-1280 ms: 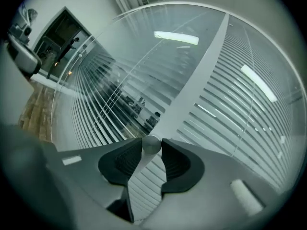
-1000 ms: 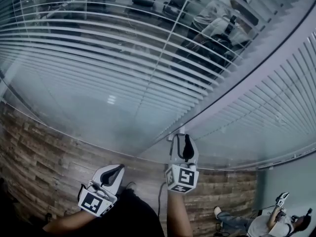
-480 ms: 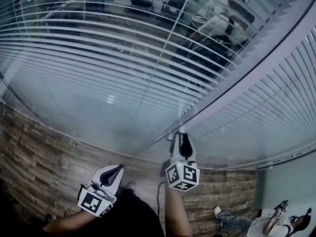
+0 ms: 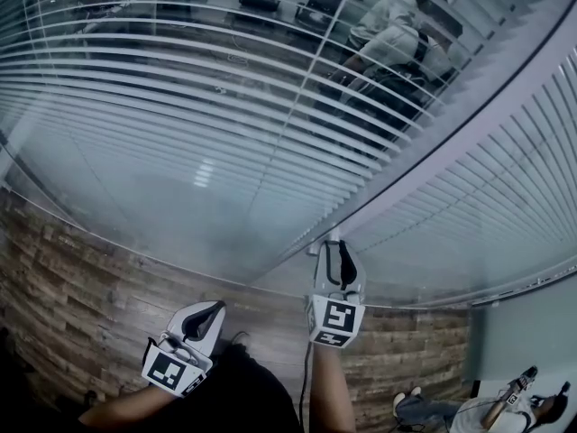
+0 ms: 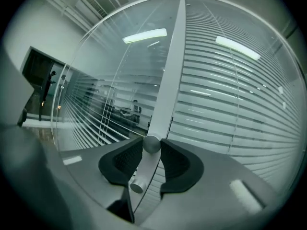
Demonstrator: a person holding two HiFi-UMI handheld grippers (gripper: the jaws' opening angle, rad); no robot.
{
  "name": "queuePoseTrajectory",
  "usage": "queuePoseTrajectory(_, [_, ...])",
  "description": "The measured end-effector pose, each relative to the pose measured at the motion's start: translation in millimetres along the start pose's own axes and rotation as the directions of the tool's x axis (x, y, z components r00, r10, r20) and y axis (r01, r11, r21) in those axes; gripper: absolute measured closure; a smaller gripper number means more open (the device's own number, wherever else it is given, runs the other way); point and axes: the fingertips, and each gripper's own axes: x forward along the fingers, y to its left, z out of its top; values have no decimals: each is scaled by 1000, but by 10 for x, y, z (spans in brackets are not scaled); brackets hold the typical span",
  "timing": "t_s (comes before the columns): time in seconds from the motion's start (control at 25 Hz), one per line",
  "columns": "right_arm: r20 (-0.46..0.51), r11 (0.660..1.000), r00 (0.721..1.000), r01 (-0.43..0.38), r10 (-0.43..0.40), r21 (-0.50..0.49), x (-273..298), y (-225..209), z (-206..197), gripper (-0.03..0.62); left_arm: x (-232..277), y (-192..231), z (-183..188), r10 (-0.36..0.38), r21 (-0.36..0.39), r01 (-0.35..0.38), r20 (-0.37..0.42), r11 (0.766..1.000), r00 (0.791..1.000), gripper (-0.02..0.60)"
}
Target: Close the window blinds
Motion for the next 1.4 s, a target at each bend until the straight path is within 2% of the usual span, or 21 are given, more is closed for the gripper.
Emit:
queuePoseTrajectory(0.12, [-24,983,1000,13,-18,-183,14,32,16,471,14,-7,17,-2,2,2,3,1000,1000,583])
queuePoseTrajectory(0.24, [-38,931,998,40,-57,-363,19,50,1,471,16,-12,1,-2,-1,2,2,1000,1000,583])
queuePoseTrajectory(0.32, [-34,897,996,55,-77,-439,11,57,-7,471,9,-27,-17,-1,-6,1,-5,1000,1000,583])
queuePoseTrajectory(0.4, [-27,891,996,60,-80,-450,3,48,-18,468,6,-50,-16,0,-11,0,1,1000,1000,583])
queuePoseTrajectory(0.52, [-23,926,998,53,-67,-374,19,16,41,467,28,-51,30,2,-11,-2,2,1000,1000,583])
queuePoseTrajectory(0.64, [-16,978,999,40,-44,-205,-9,5,88,465,25,-40,74,6,-21,-6,0,1000,1000,583])
queuePoseTrajectory(0.76, [2,999,1000,25,-25,-44,-40,-2,105,450,42,-58,81,6,-25,-6,0,1000,1000,583])
queuePoseTrajectory(0.92, [16,986,1000,4,-7,169,-65,-15,108,450,16,-79,92,2,-28,-1,14,1000,1000,583])
queuePoseTrajectory(1.0, [21,972,1000,8,-13,233,-75,-36,124,461,1,-78,103,5,-32,-5,13,999,1000,583])
queuePoseTrajectory(1.12, [19,964,999,26,-32,264,-43,-84,94,466,54,-69,81,7,-27,-7,11,1000,1000,583])
queuePoseTrajectory(1.2, [19,959,999,37,-44,281,-48,-82,71,448,42,-52,49,10,-29,-10,5,1000,1000,583])
queuePoseTrajectory(1.4, [5,955,999,38,-41,294,-13,-66,54,447,8,-42,49,8,-39,-8,4,999,1000,583])
